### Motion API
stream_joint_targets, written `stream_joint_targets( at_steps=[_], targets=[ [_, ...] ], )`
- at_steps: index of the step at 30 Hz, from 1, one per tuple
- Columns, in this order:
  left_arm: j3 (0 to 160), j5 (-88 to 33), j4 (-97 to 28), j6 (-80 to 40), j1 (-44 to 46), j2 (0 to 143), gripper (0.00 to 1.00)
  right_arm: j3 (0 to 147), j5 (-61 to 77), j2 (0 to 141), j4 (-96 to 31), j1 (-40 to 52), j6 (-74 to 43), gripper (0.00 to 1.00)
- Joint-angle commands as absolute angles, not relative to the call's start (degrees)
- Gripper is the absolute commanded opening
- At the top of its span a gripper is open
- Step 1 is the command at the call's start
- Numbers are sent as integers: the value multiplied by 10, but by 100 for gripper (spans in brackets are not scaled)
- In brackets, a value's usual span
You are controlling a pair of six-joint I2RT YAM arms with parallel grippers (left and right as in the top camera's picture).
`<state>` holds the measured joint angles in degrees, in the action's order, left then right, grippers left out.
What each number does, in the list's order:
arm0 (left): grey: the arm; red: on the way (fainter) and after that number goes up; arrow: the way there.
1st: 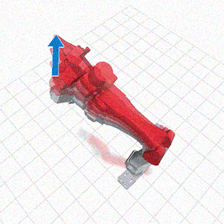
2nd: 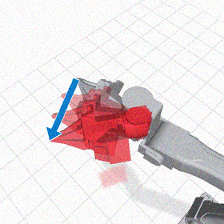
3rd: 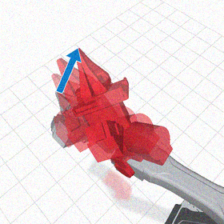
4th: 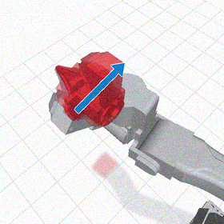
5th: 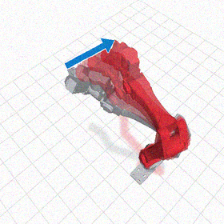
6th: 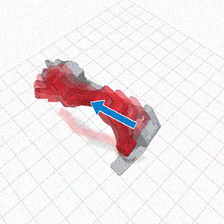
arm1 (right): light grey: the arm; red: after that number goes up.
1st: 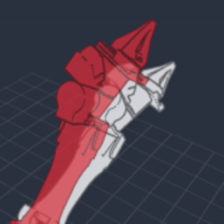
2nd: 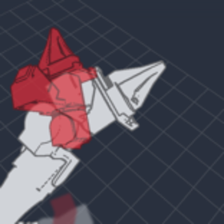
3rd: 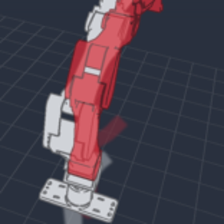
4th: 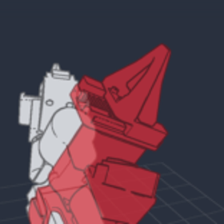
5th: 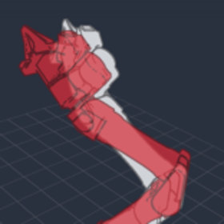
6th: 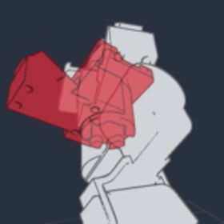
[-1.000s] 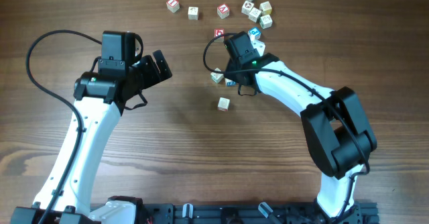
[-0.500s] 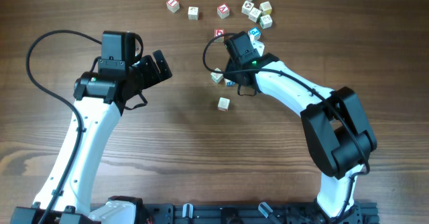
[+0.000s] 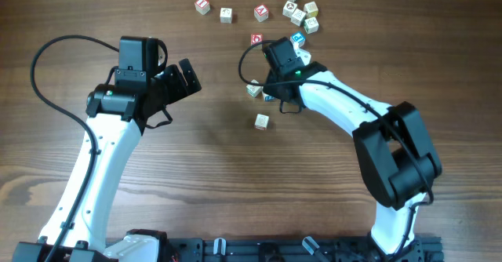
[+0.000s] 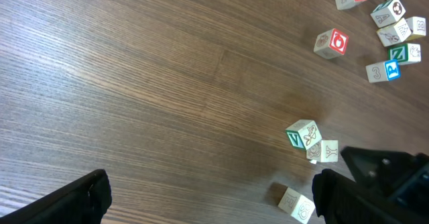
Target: Form a circle
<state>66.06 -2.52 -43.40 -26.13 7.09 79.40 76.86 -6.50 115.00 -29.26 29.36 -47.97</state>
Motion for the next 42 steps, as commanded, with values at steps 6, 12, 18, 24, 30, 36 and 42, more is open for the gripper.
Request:
stream_joint_targets(
  at_steps=[6, 12, 18, 24, 30, 36, 42],
  targets=[
    [664, -30, -433, -266, 68, 797, 100, 781, -49, 1008, -499, 302, -576, 4],
    [664, -30, -433, -266, 68, 797, 100, 662, 3, 1012, -408, 374, -653, 4],
    [664, -30, -433, -266, 68, 797, 100, 591, 63, 1011, -291, 400, -677, 17],
    [664, -30, -433, -266, 68, 797, 100, 593, 54, 1011, -296, 413, -707, 54],
    [664, -30, -433, -266, 68, 797, 100, 593, -48, 1013, -263, 449, -724, 65],
    [664, -30, -433, -266, 68, 797, 100, 593, -91, 1056, -236, 456, -719, 64],
    [664, -30, -433, -266, 68, 797, 100, 593, -120, 1061, -209, 456, -682, 50]
  ],
)
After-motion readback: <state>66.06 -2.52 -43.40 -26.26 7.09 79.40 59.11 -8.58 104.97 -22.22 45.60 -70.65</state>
